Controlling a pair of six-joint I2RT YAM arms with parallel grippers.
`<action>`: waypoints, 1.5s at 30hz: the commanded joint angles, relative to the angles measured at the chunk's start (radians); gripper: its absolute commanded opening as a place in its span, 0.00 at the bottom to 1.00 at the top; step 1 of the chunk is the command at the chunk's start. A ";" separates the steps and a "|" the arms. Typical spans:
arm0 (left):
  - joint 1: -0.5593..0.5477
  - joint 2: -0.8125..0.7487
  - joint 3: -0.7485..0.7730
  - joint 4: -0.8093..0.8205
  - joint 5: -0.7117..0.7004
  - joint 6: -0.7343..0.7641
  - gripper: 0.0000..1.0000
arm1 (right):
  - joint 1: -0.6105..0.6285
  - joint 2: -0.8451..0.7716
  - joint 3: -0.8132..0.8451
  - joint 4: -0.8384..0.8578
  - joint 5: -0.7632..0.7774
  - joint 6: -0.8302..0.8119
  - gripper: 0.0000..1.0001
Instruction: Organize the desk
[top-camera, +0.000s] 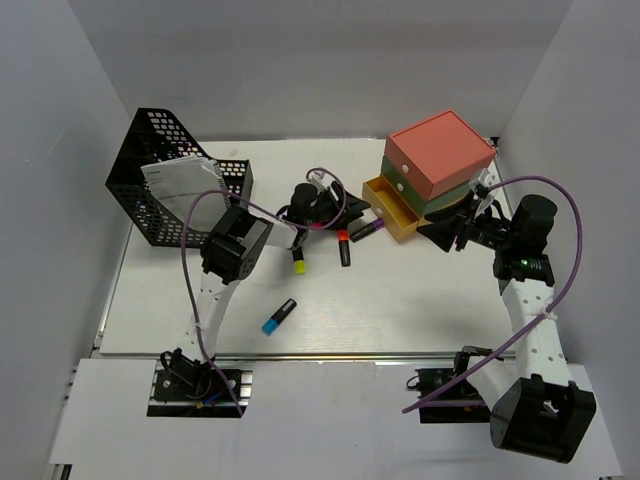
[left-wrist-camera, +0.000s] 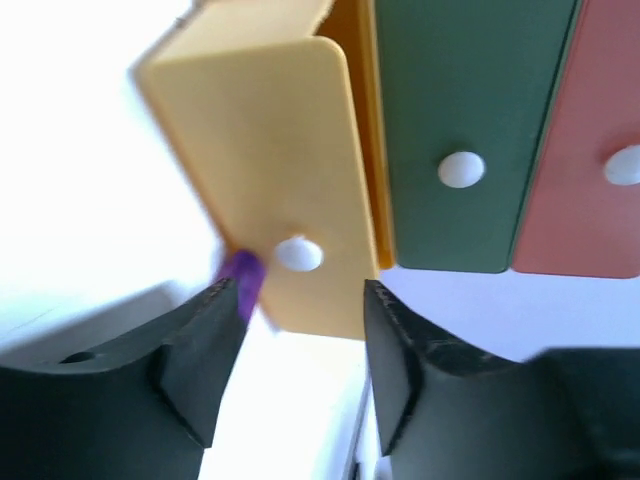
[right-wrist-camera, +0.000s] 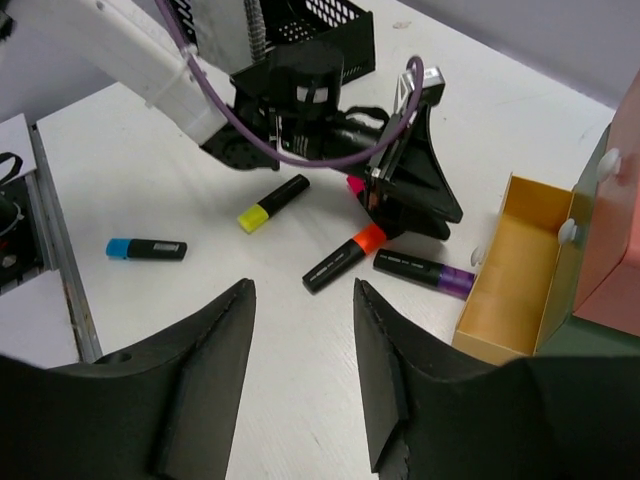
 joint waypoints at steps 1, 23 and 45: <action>0.010 -0.149 -0.003 -0.155 0.019 0.166 0.59 | -0.003 0.004 0.023 -0.045 -0.024 -0.072 0.50; -0.165 -0.170 0.408 -1.106 -0.219 1.377 0.61 | 0.001 0.000 0.026 -0.118 -0.039 -0.198 0.17; -0.203 -0.042 0.468 -1.095 -0.311 1.489 0.62 | -0.002 -0.011 0.025 -0.121 -0.033 -0.211 0.19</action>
